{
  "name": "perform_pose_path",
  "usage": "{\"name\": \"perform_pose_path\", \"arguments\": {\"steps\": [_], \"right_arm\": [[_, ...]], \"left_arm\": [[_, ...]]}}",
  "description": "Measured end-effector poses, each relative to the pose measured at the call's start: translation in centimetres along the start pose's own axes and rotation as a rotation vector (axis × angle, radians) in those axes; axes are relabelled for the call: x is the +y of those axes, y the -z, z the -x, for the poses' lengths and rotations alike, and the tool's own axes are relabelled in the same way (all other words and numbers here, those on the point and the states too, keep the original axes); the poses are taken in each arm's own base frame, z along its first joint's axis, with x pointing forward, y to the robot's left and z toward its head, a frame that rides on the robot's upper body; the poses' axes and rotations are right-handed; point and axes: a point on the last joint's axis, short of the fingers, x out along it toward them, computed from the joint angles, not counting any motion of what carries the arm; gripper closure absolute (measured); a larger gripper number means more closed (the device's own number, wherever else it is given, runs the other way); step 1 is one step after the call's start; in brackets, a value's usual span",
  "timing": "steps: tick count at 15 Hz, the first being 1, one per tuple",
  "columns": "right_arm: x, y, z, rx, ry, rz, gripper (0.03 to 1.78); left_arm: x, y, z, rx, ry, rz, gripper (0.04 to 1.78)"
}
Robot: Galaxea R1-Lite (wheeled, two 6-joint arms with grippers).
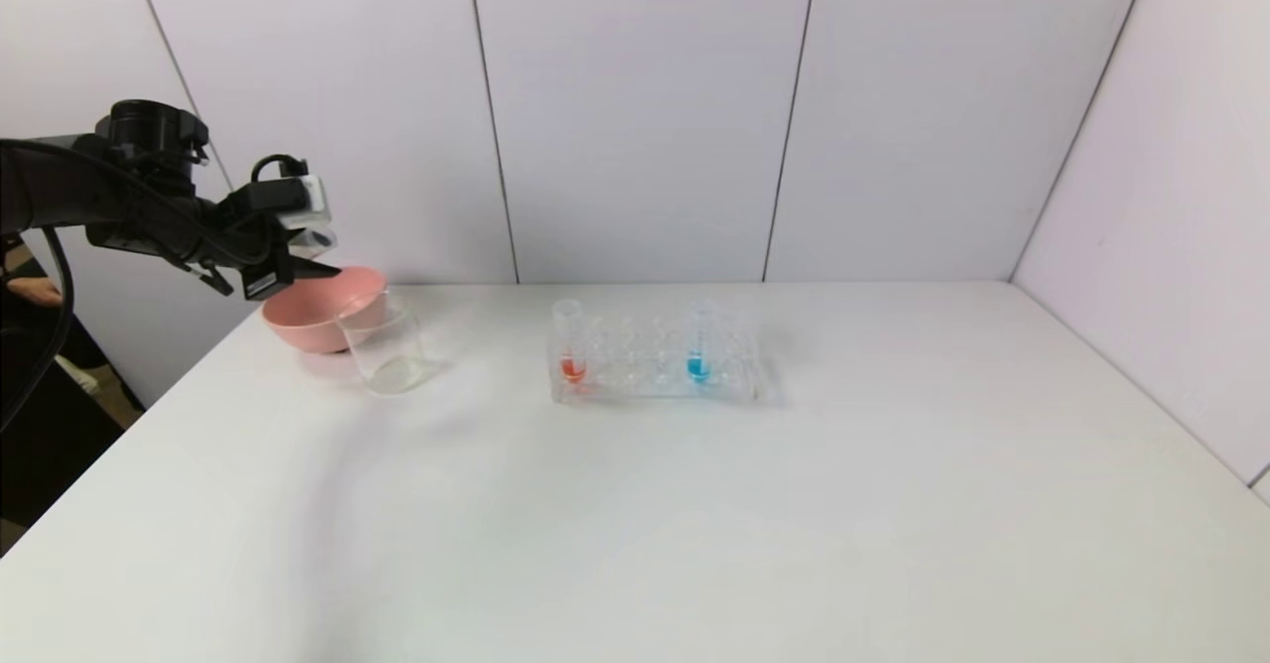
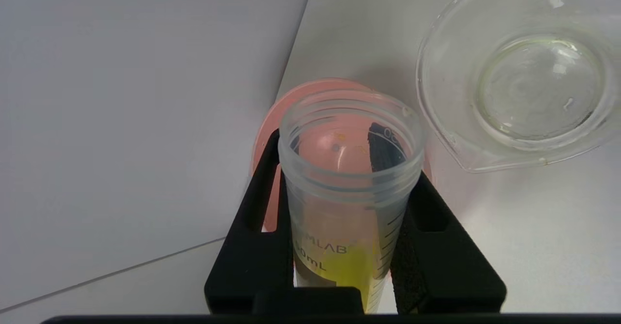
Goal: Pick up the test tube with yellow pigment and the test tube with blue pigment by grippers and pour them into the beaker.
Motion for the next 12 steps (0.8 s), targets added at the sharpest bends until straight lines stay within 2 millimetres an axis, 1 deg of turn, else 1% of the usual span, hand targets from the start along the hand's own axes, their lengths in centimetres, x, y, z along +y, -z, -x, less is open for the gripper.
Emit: {"name": "perform_pose_path", "arguments": {"steps": [5, 9, 12], "right_arm": [[0.0, 0.0, 0.0, 0.000, 0.000, 0.000, 0.10], [0.0, 0.0, 0.0, 0.000, 0.000, 0.000, 0.10], [0.0, 0.0, 0.0, 0.000, 0.000, 0.000, 0.10]], "left_arm": [[-0.6, -0.1, 0.4, 0.021, 0.058, 0.014, 1.28], [-0.8, 0.0, 0.4, 0.052, 0.070, -0.015, 1.28], [-1.5, 0.1, 0.6, 0.082, 0.128, -0.001, 1.28]]}}
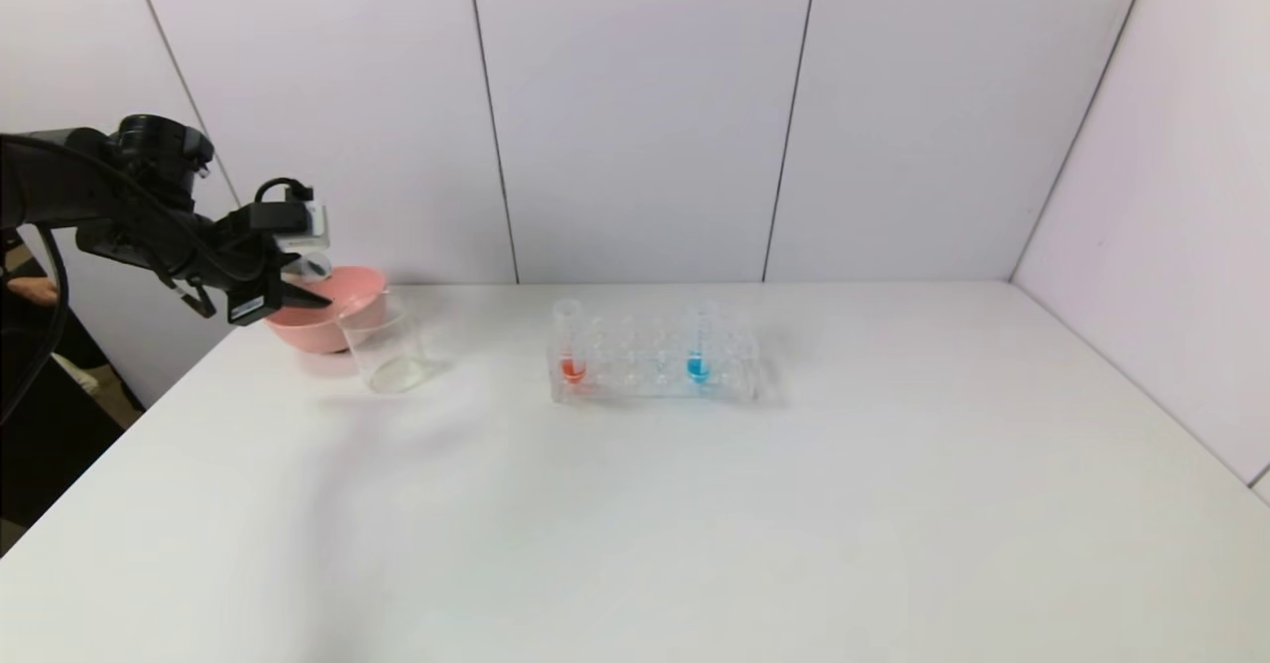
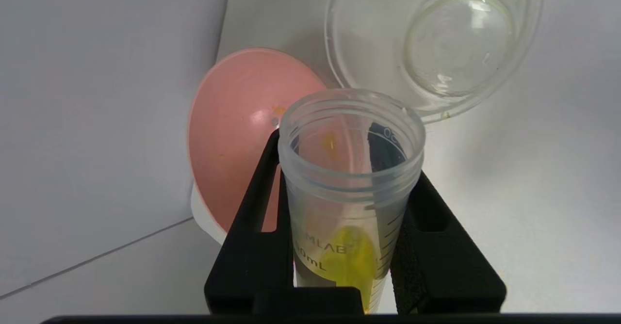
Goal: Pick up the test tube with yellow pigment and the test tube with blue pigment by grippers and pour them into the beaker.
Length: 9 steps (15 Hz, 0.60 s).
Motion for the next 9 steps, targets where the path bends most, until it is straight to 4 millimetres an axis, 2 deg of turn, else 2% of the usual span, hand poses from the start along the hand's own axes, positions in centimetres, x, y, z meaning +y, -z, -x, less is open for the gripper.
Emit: {"name": "perform_pose_path", "arguments": {"steps": [9], "right_arm": [[0.00, 0.00, 0.00, 0.000, 0.001, 0.000, 0.10]], "left_arm": [[0.35, -0.36, 0.76, 0.040, -0.026, -0.074, 1.28]]}}
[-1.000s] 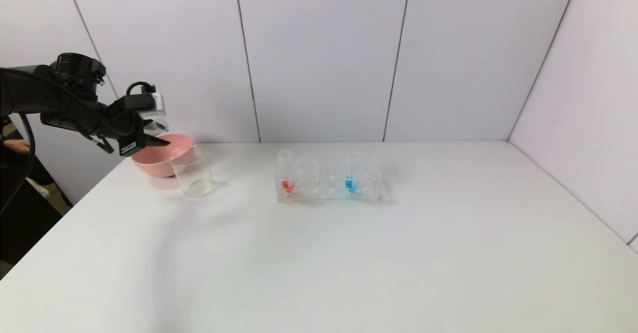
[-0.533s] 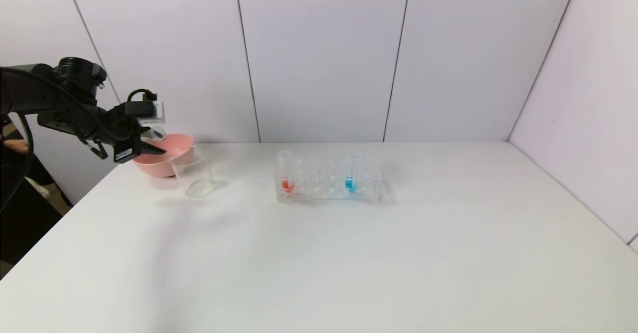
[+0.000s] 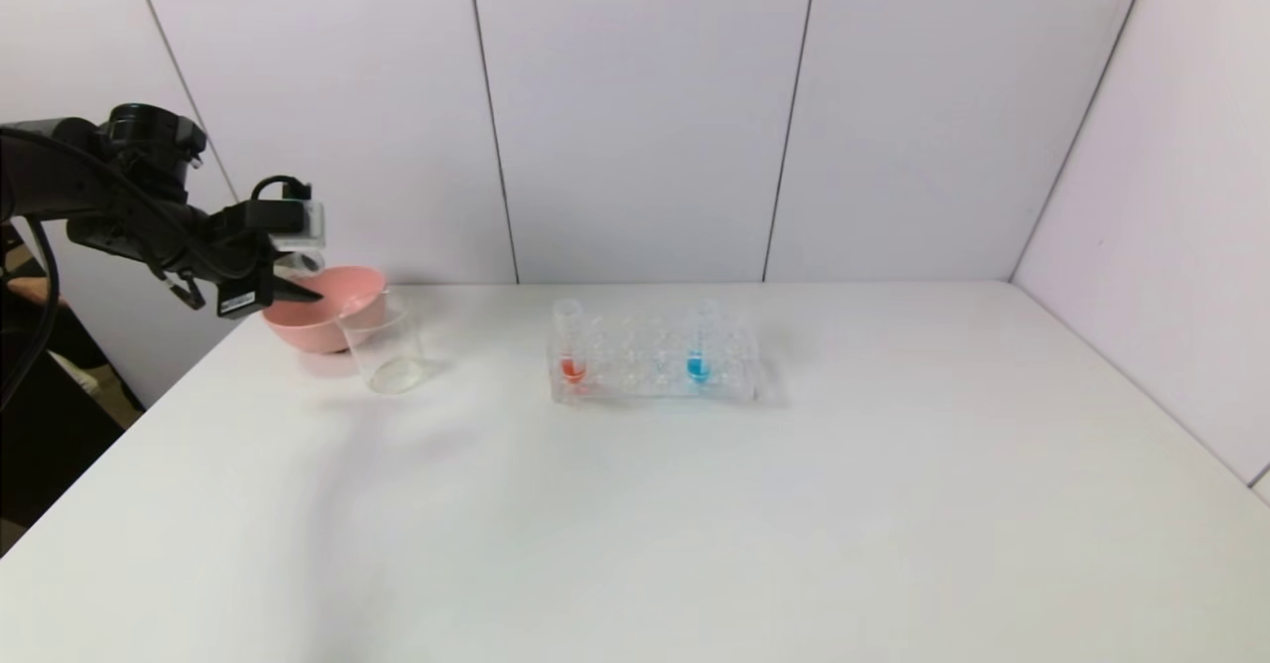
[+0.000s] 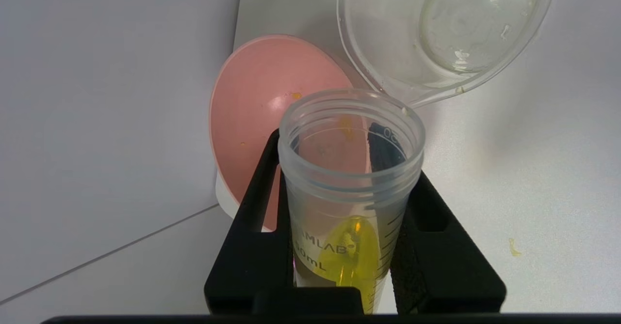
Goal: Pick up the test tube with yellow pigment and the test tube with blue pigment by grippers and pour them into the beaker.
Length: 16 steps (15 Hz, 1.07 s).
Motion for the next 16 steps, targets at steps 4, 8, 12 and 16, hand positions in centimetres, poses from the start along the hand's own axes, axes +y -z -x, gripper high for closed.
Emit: {"name": "perform_pose_path", "arguments": {"steps": [4, 8, 12, 16], "right_arm": [[0.00, 0.00, 0.00, 0.000, 0.000, 0.000, 0.10], [0.00, 0.00, 0.00, 0.000, -0.001, 0.000, 0.10], [0.00, 0.00, 0.00, 0.000, -0.001, 0.000, 0.10], [0.00, 0.00, 0.00, 0.000, 0.000, 0.000, 0.10]], "left_arm": [[-0.06, -0.50, -0.23, -0.009, 0.005, -0.011, 1.28], [-0.11, -0.69, -0.43, -0.012, 0.009, -0.014, 1.28], [-0.20, -0.95, -0.72, -0.014, 0.015, -0.014, 1.28], [-0.23, -1.08, -0.90, -0.009, 0.017, -0.018, 1.28]]}}
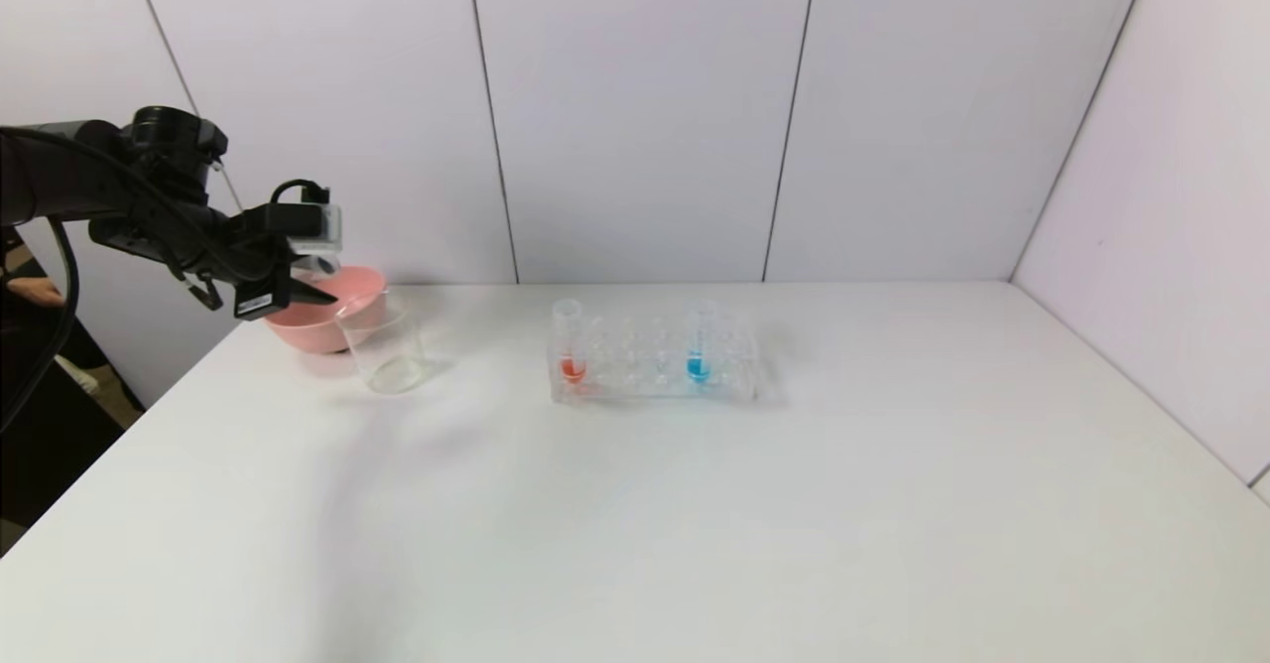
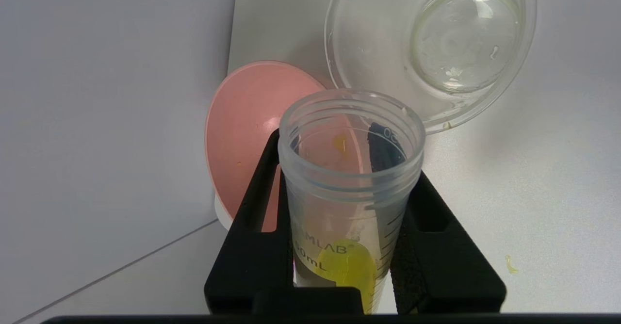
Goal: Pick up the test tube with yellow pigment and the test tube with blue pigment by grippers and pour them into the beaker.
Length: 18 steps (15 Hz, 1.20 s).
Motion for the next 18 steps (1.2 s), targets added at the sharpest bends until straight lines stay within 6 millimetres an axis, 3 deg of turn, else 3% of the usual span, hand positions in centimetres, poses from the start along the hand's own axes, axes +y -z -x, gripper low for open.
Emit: {"name": "perform_pose_path", "arguments": {"steps": [18], "right_arm": [[0.00, 0.00, 0.00, -0.001, 0.001, 0.000, 0.10]], "left_arm": [[0.02, -0.91, -0.02, 0.071, -0.007, -0.055, 1.28]]}}
